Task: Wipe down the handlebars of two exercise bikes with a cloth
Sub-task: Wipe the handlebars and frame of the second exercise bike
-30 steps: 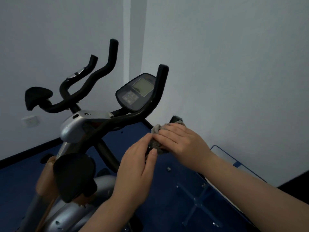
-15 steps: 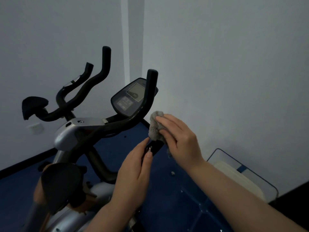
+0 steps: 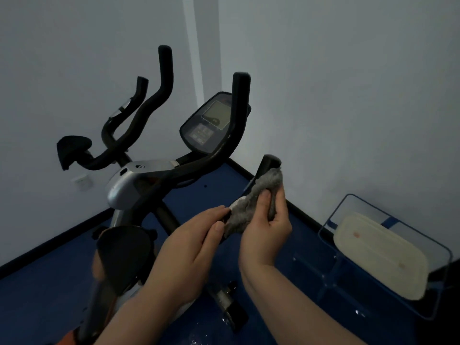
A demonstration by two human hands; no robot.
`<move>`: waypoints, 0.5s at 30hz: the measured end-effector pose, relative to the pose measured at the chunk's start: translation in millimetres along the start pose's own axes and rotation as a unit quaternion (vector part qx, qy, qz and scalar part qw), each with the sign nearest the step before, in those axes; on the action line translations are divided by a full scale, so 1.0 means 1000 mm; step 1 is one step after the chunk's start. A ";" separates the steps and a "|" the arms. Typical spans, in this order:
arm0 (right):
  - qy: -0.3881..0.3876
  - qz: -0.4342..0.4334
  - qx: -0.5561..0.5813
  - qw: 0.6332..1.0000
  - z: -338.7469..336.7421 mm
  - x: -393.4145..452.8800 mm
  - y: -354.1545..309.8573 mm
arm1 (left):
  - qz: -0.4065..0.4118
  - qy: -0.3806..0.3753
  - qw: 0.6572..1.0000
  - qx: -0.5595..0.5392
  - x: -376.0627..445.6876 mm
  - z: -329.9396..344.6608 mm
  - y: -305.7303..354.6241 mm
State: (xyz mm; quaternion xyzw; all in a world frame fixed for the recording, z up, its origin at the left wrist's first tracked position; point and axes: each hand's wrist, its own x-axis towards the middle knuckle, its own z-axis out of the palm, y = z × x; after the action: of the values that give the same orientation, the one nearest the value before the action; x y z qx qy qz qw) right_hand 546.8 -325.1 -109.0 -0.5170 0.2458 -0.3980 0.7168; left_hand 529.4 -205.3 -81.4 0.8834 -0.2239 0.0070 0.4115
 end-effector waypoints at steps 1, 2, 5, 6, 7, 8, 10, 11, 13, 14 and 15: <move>0.007 0.007 -0.004 1.000 0.001 -0.008 0.002 | 0.014 -0.009 0.999 0.039 -0.002 -0.006 -0.002; 0.016 0.009 -0.009 1.000 0.002 -0.016 0.004 | 0.031 -0.010 0.996 0.084 -0.005 -0.013 -0.005; 0.052 0.015 -0.019 0.998 0.008 -0.031 0.006 | 0.071 0.011 0.984 0.163 -0.012 -0.038 -0.017; 0.061 0.015 -0.024 0.998 0.010 -0.034 0.007 | 0.078 0.019 0.982 0.171 -0.013 -0.047 -0.023; 0.070 0.015 -0.027 0.997 0.012 -0.039 0.008 | 0.085 0.025 0.980 0.177 -0.013 -0.056 -0.030; 0.079 0.015 -0.027 0.996 0.014 -0.044 0.010 | 0.091 0.029 0.978 0.183 -0.013 -0.063 -0.037; 0.094 0.014 -0.026 0.995 0.017 -0.059 0.016 | 0.103 0.033 0.976 0.188 -0.012 -0.073 -0.050; 0.101 0.013 -0.023 0.995 0.019 -0.067 0.019 | 0.108 0.035 0.976 0.185 -0.013 -0.077 -0.057; 0.114 0.012 -0.020 0.993 0.022 -0.080 0.025 | 0.115 0.038 0.978 0.172 -0.015 -0.081 -0.069; 0.119 0.011 -0.020 0.993 0.023 -0.084 0.027 | 0.118 0.040 0.979 0.162 -0.016 -0.081 -0.074; 0.124 0.012 -0.020 0.992 0.025 -0.088 0.029 | 0.121 0.040 0.980 0.152 -0.017 -0.081 -0.079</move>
State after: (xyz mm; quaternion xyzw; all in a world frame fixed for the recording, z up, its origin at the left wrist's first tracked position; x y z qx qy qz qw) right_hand 525.6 -234.2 -132.7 -0.4753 0.3469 -0.4456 0.6747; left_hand 559.3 -94.8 -88.2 0.9011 -0.3089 0.1262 0.2770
